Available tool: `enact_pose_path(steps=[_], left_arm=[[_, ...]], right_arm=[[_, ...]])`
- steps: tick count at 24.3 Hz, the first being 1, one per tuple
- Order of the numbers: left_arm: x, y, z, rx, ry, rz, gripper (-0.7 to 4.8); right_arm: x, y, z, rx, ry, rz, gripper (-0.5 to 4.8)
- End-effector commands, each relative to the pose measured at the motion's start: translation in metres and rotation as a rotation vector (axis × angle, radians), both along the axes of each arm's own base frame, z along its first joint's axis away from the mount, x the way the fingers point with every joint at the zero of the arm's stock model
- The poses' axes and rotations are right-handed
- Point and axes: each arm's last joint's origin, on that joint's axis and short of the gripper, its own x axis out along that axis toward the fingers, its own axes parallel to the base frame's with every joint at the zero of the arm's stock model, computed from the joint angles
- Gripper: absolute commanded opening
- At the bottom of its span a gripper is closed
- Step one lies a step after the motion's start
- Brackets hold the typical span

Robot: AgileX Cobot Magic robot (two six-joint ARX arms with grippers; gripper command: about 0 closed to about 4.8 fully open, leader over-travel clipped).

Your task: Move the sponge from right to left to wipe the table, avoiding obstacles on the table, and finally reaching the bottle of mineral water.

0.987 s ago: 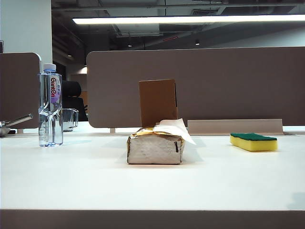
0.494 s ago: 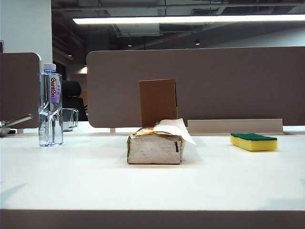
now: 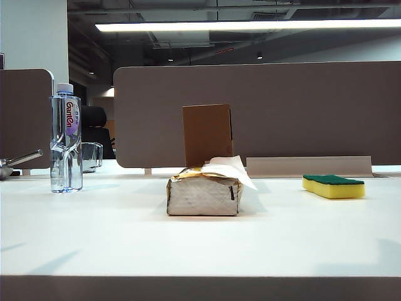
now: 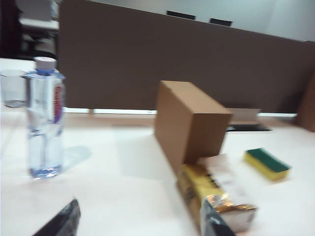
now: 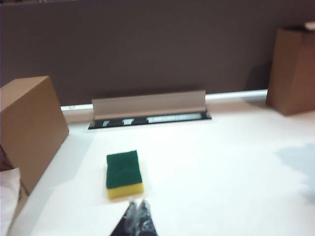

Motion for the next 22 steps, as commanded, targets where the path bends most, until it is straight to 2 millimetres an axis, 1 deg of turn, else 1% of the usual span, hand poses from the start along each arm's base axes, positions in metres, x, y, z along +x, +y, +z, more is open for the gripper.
enact_pose_path(steps=[1, 2, 3, 6, 9, 11, 13, 14, 15, 18, 20, 21, 22], left_arm=[[-0.005, -0.001, 0.009, -0.058, 0.017, -0.064, 3.44], [-0.007, -0.002, 0.011, -0.06, 0.012, -0.091, 3.5], [-0.007, -0.002, 0.011, -0.057, 0.008, -0.114, 3.5], [-0.006, -0.004, 0.01, -0.07, 0.038, -0.179, 3.5], [-0.001, -0.006, 0.01, -0.083, 0.086, -0.241, 3.51], [0.001, -0.006, 0.012, -0.083, 0.097, -0.238, 3.54], [0.003, -0.006, 0.016, -0.075, 0.105, -0.235, 3.95], [0.005, -0.006, 0.02, -0.076, 0.11, -0.236, 4.13], [0.006, -0.007, 0.023, -0.075, 0.115, -0.238, 4.13], [0.009, -0.007, 0.034, -0.075, 0.129, -0.247, 4.13], [0.014, -0.008, 0.051, -0.036, 0.127, -0.269, 4.13], [0.015, -0.008, 0.055, -0.031, 0.132, -0.279, 4.13], [0.017, -0.009, 0.059, -0.032, 0.143, -0.289, 4.13]], right_arm=[[0.005, 0.001, 0.023, 0.096, 0.054, 0.029, 0.63], [0.01, 0.002, 0.033, 0.129, 0.08, 0.065, 0.84], [0.014, 0.003, 0.039, 0.155, 0.099, 0.076, 0.99], [0.027, 0.004, 0.051, 0.225, 0.166, 0.102, 1.38], [0.048, 0.005, 0.066, 0.243, 0.286, 0.135, 2.2], [0.06, 0.006, 0.071, 0.253, 0.348, 0.154, 2.48], [0.072, 0.007, 0.076, 0.263, 0.398, 0.18, 2.58], [0.079, 0.007, 0.078, 0.271, 0.427, 0.196, 2.65], [0.086, 0.008, 0.079, 0.277, 0.45, 0.209, 2.74], [0.105, 0.009, 0.083, 0.301, 0.518, 0.26, 2.77], [0.134, 0.009, 0.084, 0.334, 0.603, 0.293, 3.45], [0.14, 0.008, 0.084, 0.345, 0.622, 0.299, 3.56], [0.148, 0.006, 0.083, 0.361, 0.645, 0.308, 3.77]])
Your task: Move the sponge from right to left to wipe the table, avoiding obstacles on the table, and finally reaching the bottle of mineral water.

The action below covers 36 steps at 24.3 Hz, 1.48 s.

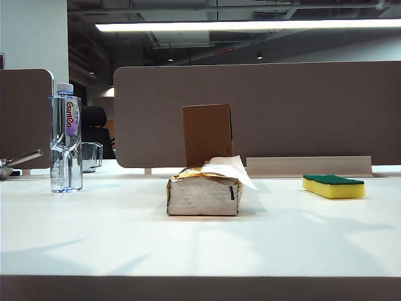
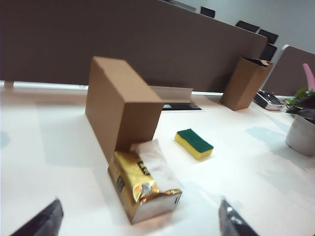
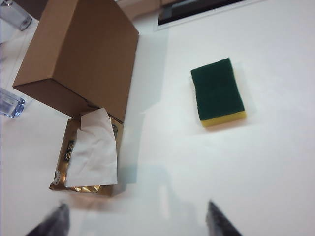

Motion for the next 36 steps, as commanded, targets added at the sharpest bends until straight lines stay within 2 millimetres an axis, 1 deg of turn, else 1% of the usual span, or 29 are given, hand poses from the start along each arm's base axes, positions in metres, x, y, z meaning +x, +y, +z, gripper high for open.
enact_pose_path(steps=[1, 3, 4, 5, 7, 10, 11, 16, 21, 23, 28, 30, 33, 36], left_arm=[[0.004, -0.001, 0.014, 0.022, 0.001, -0.046, 4.13], [0.007, -0.002, 0.02, 0.022, 0.031, -0.052, 4.13], [0.01, -0.002, 0.027, 0.022, 0.052, -0.068, 4.13], [0.012, -0.003, 0.034, 0.021, 0.066, -0.096, 4.13], [0.015, -0.004, 0.041, 0.019, 0.075, -0.119, 4.13], [0.019, -0.004, 0.052, 0.018, 0.075, -0.127, 4.13], [0.022, -0.005, 0.058, 0.017, 0.074, -0.153, 4.13], [0.03, -0.006, 0.065, 0.017, 0.085, -0.166, 4.13], [0.037, -0.008, 0.065, 0.012, 0.114, -0.211, 4.13], [0.044, -0.009, 0.062, 0.008, 0.166, -0.234, 4.13], [0.054, -0.009, 0.056, 0.008, 0.23, -0.241, 4.13], [0.062, -0.011, 0.051, 0.029, 0.241, -0.285, 4.13], [0.066, -0.015, 0.048, 0.034, 0.26, -0.305, 4.13], [0.071, -0.019, 0.044, 0.058, 0.263, -0.334, 4.12]], right_arm=[[0.02, -0.005, -0.002, 0.047, 0.061, 0.029, 3.89], [0.032, -0.01, -0.005, 0.071, 0.089, 0.038, 4.14], [0.044, -0.016, -0.01, 0.076, 0.112, 0.032, 4.36], [0.055, -0.022, -0.014, 0.066, 0.131, 0.021, 4.36], [0.066, -0.029, -0.019, 0.059, 0.152, 0.01, 4.37], [0.082, -0.034, -0.028, 0.079, 0.187, 0.028, 4.36], [0.094, -0.038, -0.036, 0.084, 0.217, 0.043, 4.36], [0.118, -0.041, -0.053, 0.072, 0.277, 0.069, 4.37], [0.143, -0.046, -0.069, 0.049, 0.314, 0.081, 4.36], [0.163, -0.049, -0.081, 0.047, 0.341, 0.091, 4.36], [0.187, -0.052, -0.096, 0.04, 0.37, 0.106, 4.36], [0.203, -0.055, -0.107, 0.045, 0.389, 0.107, 4.36], [0.214, -0.053, -0.116, 0.048, 0.401, 0.117, 4.36], [0.224, -0.046, -0.126, 0.034, 0.408, 0.132, 4.36]])
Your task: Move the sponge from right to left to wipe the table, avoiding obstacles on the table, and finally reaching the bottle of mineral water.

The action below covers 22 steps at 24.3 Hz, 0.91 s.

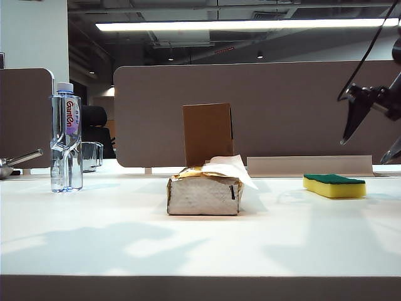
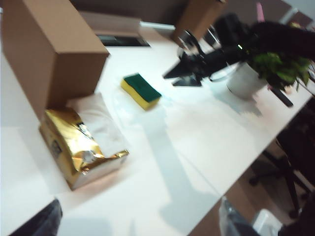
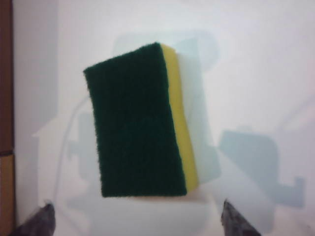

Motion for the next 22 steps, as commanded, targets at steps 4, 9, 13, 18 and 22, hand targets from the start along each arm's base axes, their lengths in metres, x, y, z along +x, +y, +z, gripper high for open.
enact_pose_path(steps=[4, 9, 13, 18, 22], left_arm=[[0.005, -0.005, -0.001, 0.02, -0.018, -0.043, 4.13], [0.005, -0.005, -0.001, 0.02, -0.018, -0.041, 4.13], [0.004, -0.005, -0.001, 0.02, -0.012, -0.041, 4.13], [0.004, -0.005, -0.002, 0.021, -0.004, -0.041, 4.12], [0.004, -0.005, -0.002, 0.021, -0.003, -0.041, 4.12]], right_arm=[[0.017, 0.015, -0.017, -0.029, -0.027, 0.036, 4.36], [0.026, 0.02, -0.031, -0.068, -0.023, 0.035, 4.36], [0.033, 0.019, -0.04, -0.077, -0.03, 0.028, 4.3], [0.043, 0.021, -0.044, -0.098, -0.028, 0.025, 4.3], [0.049, 0.031, -0.05, -0.116, -0.018, 0.039, 4.3]])
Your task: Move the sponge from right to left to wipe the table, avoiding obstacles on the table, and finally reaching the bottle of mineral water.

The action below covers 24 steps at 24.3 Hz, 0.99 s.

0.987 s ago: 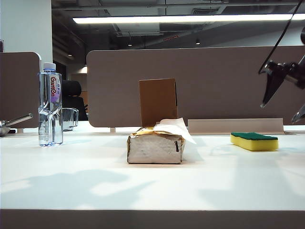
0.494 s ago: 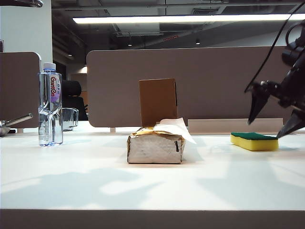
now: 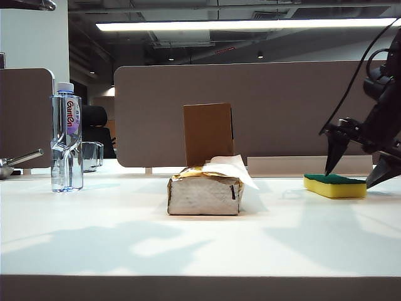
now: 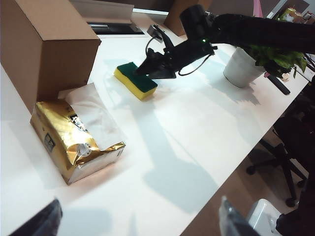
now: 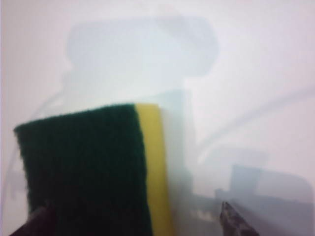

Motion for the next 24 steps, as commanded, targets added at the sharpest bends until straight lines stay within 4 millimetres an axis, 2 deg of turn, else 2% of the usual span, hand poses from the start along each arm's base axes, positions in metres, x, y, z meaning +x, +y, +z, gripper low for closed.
enact_pose_path(steps=[1, 4, 7, 11, 12, 15, 16, 17, 24], left_arm=[[-0.001, 0.0, 0.003, -0.001, -0.016, -0.002, 4.12], [0.0, 0.0, 0.003, -0.001, -0.017, -0.002, 4.12], [0.0, 0.0, 0.003, -0.001, -0.017, -0.002, 4.12], [0.0, 0.0, 0.003, -0.001, -0.018, -0.002, 4.12], [0.0, 0.0, 0.003, -0.001, -0.018, -0.001, 4.12], [0.0, 0.0, 0.003, -0.001, -0.018, -0.002, 4.11], [0.0, 0.0, 0.003, -0.001, -0.019, -0.002, 4.03], [0.0, 0.0, 0.003, -0.001, -0.019, -0.002, 4.03], [0.0, 0.0, 0.004, -0.002, -0.026, -0.002, 4.04]], right_arm=[[0.003, 0.012, -0.003, -0.021, 0.004, 0.02, 4.3], [0.004, 0.017, -0.006, -0.045, 0.01, 0.027, 4.21], [0.005, 0.019, -0.009, -0.069, 0.017, 0.021, 3.54], [0.005, 0.018, -0.013, -0.094, 0.031, 0.009, 3.04], [0.005, 0.018, -0.014, -0.103, 0.033, 0.005, 2.75], [0.005, 0.018, -0.017, -0.114, 0.039, -0.001, 1.32], [0.006, 0.017, -0.018, -0.122, 0.041, -0.004, 0.47], [0.006, 0.017, -0.019, -0.133, 0.043, -0.01, -0.07], [0.002, 0.016, -0.021, -0.171, 0.086, -0.004, -0.06]])
